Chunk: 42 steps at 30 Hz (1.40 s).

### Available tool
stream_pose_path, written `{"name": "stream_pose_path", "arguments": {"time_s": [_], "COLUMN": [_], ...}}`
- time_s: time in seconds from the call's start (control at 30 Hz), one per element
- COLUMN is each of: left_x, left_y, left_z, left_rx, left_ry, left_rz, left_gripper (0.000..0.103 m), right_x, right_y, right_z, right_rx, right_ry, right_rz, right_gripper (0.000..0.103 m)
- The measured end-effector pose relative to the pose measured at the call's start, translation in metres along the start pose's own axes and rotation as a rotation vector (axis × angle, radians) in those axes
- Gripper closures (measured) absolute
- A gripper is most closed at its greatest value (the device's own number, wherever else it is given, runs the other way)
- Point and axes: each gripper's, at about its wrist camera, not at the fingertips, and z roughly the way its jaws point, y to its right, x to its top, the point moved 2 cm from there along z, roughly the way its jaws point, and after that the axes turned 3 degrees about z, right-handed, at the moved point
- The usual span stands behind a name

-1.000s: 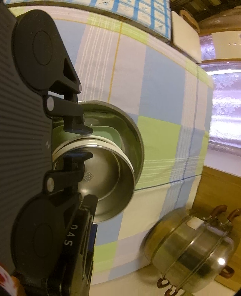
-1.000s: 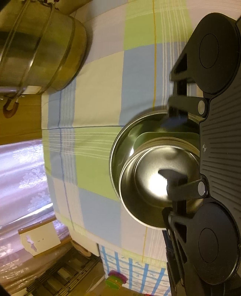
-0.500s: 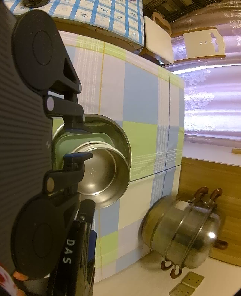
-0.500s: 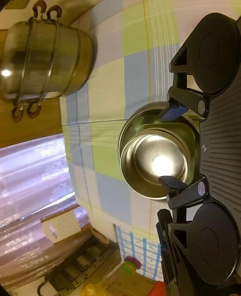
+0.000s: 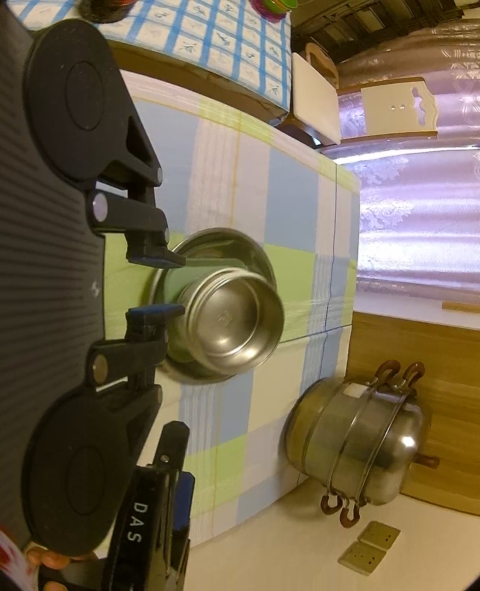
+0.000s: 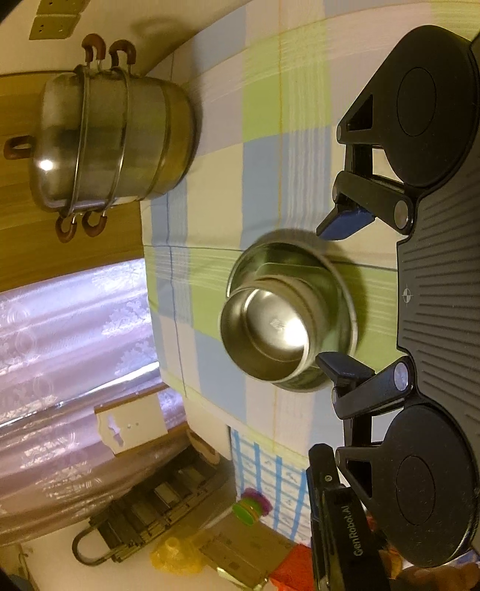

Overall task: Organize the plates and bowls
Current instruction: 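Open the right gripper to release the bowl stack, then raise the right gripper back from the stacked dishes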

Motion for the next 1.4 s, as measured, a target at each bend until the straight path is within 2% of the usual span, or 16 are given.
{"name": "stream_pose_path", "arguments": {"time_s": [0.4,0.8,1.07,1.4], "left_x": [-0.047,-0.089,-0.100,-0.097], "left_y": [0.050,0.091,0.095,0.087], "left_z": [-0.042,-0.070,-0.081,-0.083], "left_rx": [0.014,0.030,0.024,-0.015], "left_ry": [-0.004,-0.009,-0.006,-0.007], "left_rz": [-0.039,-0.051,-0.042,-0.007], "left_gripper": [0.086,0.086,0.086,0.086], "right_x": [-0.043,-0.074,-0.085,-0.083], "right_y": [0.032,0.059,0.058,0.043], "right_z": [-0.048,-0.089,-0.104,-0.106], "right_rx": [0.026,0.037,0.055,0.031], "right_ry": [-0.052,-0.052,-0.051,-0.037], "right_rz": [-0.032,-0.070,-0.082,-0.065], "right_gripper": [0.036,0.036,0.036,0.036]}}
